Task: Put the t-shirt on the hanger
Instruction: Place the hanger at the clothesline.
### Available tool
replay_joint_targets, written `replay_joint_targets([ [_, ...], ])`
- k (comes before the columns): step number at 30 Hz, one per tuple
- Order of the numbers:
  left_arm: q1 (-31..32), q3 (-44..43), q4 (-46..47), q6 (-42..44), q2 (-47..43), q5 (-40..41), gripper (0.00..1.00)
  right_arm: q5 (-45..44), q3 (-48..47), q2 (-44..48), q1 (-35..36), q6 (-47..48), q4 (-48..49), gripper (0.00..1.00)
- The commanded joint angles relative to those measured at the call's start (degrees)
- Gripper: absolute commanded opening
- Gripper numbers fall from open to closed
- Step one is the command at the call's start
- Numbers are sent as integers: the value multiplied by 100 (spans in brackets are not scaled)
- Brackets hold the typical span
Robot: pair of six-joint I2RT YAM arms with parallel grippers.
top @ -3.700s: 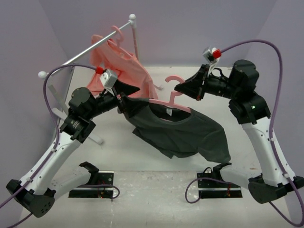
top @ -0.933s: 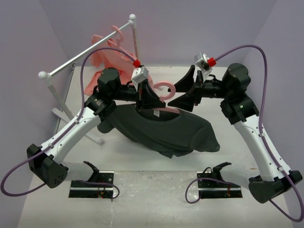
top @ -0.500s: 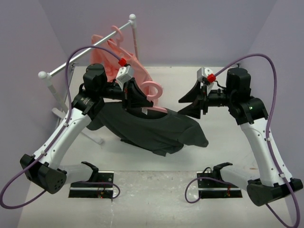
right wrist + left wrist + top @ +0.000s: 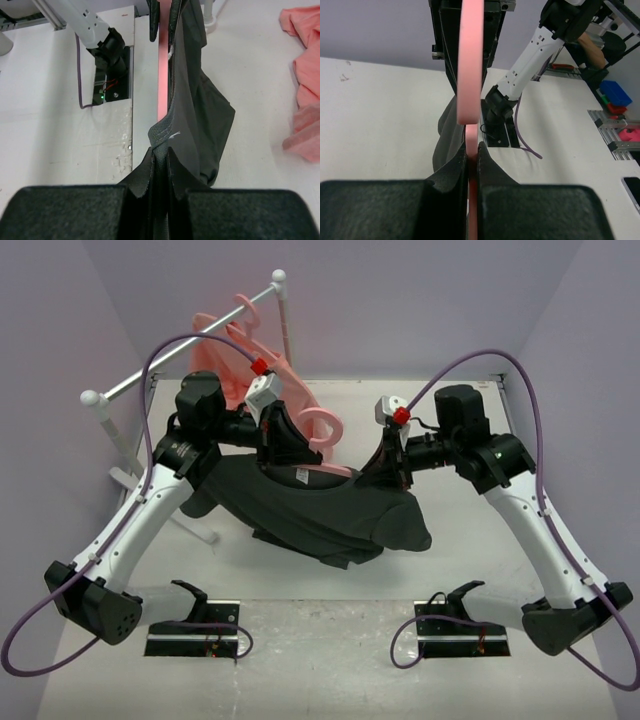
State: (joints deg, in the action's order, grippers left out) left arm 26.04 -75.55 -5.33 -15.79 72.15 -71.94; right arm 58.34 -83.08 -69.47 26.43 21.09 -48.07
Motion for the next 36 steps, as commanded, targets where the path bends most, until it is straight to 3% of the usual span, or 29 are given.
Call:
replay_joint_targets([
  [1, -151, -485, 401, -288, -51, 29, 0, -206, -288, -82, 94, 10, 19, 0],
  [6, -348, -470, 789, -606, -148, 325, 0, -567, -82, 170, 90, -315, 500, 0],
  [7, -384, -444, 843, -708, -201, 497, 18, -631, -5, 218, 90, -418, 636, 0],
  [8, -421, -430, 848, -800, -261, 749, 49, -677, 87, 269, 90, -587, 793, 0],
  [9, -451, -426, 850, -829, -304, 829, 70, -692, 116, 327, 90, -641, 956, 0],
  [11, -484, -592, 234, -655, -424, 1679, 99, -900, 341, 513, 90, -1066, 1501, 0],
  [17, -503, -1011, -1379, -224, -871, 5344, 100, -1179, 684, 657, 105, -1476, 2008, 0],
  [23, -500, -1096, -2204, -4, -1546, 7594, 100, -1414, 762, 466, 347, -1775, 2402, 0],
  [26, -495, -1081, -2191, 452, -2099, 7361, 100, -2026, 780, 157, 894, -1935, 2886, 0],
  [31, -497, -1283, -2142, 393, -2804, 7639, 100, -3763, 474, -645, 1480, -2895, 4056, 0],
  [32, -503, -1400, -2131, 376, -2949, 7707, 100, -4385, 306, -1003, 1698, -3119, 4246, 0],
  [36, -495, -1399, -1884, 494, -3153, 7847, 100, -4841, -1079, -2295, 2315, -3356, 4416, 0],
])
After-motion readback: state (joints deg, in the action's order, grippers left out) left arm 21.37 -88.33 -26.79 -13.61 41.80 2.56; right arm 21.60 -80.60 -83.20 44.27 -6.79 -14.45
